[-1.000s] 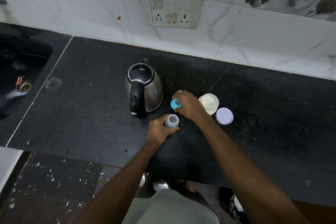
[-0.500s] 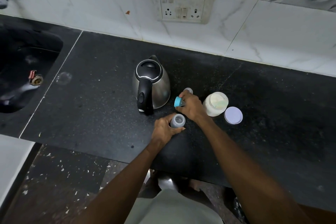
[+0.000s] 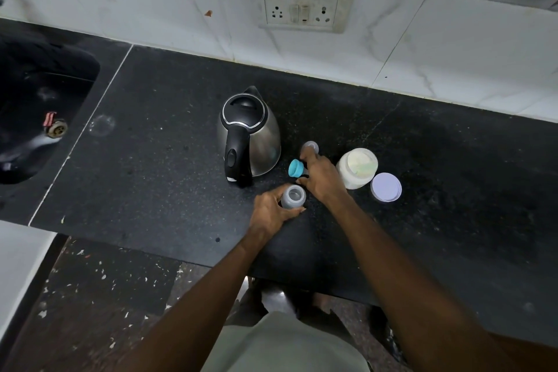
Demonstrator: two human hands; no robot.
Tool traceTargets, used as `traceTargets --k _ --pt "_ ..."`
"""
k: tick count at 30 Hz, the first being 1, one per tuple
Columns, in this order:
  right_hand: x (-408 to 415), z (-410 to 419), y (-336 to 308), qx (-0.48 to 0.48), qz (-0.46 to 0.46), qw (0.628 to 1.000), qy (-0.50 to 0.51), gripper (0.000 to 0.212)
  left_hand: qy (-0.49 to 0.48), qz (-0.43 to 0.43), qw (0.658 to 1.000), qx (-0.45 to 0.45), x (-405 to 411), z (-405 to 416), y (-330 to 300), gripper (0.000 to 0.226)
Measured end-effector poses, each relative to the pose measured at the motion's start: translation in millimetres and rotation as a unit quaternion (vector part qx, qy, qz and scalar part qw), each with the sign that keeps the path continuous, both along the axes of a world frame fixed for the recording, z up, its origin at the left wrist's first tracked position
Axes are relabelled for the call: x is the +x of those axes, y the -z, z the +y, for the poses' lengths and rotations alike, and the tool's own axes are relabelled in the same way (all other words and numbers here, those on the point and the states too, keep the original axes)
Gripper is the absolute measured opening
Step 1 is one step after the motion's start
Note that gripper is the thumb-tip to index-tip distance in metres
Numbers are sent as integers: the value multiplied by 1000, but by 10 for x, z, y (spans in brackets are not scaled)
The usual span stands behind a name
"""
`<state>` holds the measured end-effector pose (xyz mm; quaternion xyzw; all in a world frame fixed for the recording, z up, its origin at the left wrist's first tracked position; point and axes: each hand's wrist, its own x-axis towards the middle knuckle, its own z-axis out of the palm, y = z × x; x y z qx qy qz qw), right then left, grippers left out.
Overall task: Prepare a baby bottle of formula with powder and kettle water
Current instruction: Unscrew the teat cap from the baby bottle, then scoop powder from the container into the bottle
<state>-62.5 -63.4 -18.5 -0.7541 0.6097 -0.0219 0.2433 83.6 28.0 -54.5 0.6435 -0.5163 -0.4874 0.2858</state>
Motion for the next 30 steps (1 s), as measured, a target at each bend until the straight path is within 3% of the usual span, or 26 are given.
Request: traceTargets --k 9,17,20,30 --pt "-237 162 -320 -140 -117 983 29 27 -34 3 999 -18 -60 20 35 58" --pt "-717 136 -689 -298 -238 910 163 12 -54 17 998 -14 -180 46 43 51" --pt "-1000 107 -729 -277 -240 905 217 9 -48 16 998 -26 -289 55 14 46" --pt "-1437 124 -536 -142 -110 962 208 4 -45 13 998 -30 -482 34 -38 50"
